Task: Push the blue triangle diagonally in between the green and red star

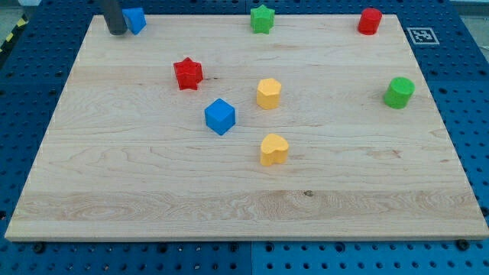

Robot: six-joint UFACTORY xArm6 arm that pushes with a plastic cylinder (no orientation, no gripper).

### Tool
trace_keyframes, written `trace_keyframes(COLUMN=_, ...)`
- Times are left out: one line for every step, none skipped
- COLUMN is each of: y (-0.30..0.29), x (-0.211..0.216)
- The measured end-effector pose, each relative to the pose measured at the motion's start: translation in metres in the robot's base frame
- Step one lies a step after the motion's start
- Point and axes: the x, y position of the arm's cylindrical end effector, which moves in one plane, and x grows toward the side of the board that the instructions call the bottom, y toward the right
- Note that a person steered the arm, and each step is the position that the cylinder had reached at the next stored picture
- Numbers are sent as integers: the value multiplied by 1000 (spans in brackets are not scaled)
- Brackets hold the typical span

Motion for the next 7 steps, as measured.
trace_keyframes(y=-15, x=-25)
trace_keyframes(y=-12, x=-35)
trace_keyframes(y=2, x=-35)
trace_keyframes(y=43, x=-31)
trace_keyframes(y=72, x=-23)
trace_keyframes(y=94, x=-12)
trace_keyframes(y=134, x=-6)
